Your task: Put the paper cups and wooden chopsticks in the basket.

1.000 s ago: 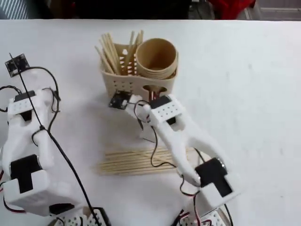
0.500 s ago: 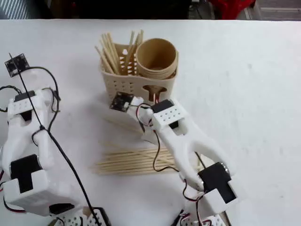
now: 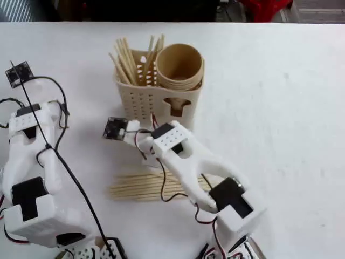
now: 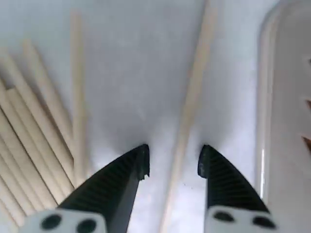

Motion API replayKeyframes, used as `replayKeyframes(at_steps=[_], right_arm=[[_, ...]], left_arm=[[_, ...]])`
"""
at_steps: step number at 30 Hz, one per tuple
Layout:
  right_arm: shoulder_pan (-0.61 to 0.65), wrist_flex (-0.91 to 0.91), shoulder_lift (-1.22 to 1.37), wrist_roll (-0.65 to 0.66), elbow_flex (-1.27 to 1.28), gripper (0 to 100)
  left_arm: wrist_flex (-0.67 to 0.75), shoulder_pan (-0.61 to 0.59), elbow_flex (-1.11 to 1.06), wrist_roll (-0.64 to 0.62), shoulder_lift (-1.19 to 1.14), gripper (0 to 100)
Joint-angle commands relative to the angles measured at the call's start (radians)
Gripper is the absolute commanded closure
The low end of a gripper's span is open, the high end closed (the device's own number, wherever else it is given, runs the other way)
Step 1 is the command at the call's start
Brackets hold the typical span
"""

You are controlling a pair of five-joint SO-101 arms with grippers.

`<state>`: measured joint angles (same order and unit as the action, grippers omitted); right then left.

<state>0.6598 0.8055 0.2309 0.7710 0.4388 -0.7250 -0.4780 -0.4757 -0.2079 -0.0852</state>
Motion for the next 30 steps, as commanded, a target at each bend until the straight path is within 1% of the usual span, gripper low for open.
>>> replayKeyframes(at_steps=[1,4,6,8,14,18,21,24,26,30], right_arm=[[-0.031,0.013,0.041,-0.009,-0.080,86.6],[-0.033,0.041,0.041,-0.017,-0.089,99.1],[-0.039,0.056,0.018,-0.064,-0.094,96.8],[-0.042,0.062,-0.036,-0.087,-0.089,98.6],[-0.028,0.205,-0.292,-0.103,-0.089,98.2],[-0.002,0.234,-0.539,-0.221,-0.095,98.2],[0.044,0.231,-0.710,-0.267,-0.115,98.2],[0.071,0.226,-0.800,-0.307,-0.212,98.2],[0.068,0.177,-0.805,-0.359,-0.316,98.2],[0.050,-0.076,-0.745,-0.486,-0.454,98.1]], left_arm=[[0.017,0.005,0.012,-0.011,0.005,87],[0.017,0.005,0.014,-0.011,0.005,87],[0.017,0.005,0.015,-0.011,0.005,87],[0.017,0.005,0.015,-0.011,0.005,87],[0.017,0.005,0.015,-0.011,0.005,87],[0.017,0.005,0.015,-0.011,0.005,87],[0.017,0.007,0.015,-0.011,0.005,87],[0.017,0.016,0.012,-0.011,0.005,87],[0.017,0.018,0.012,-0.011,0.005,87],[0.017,0.016,0.012,-0.011,0.005,87]])
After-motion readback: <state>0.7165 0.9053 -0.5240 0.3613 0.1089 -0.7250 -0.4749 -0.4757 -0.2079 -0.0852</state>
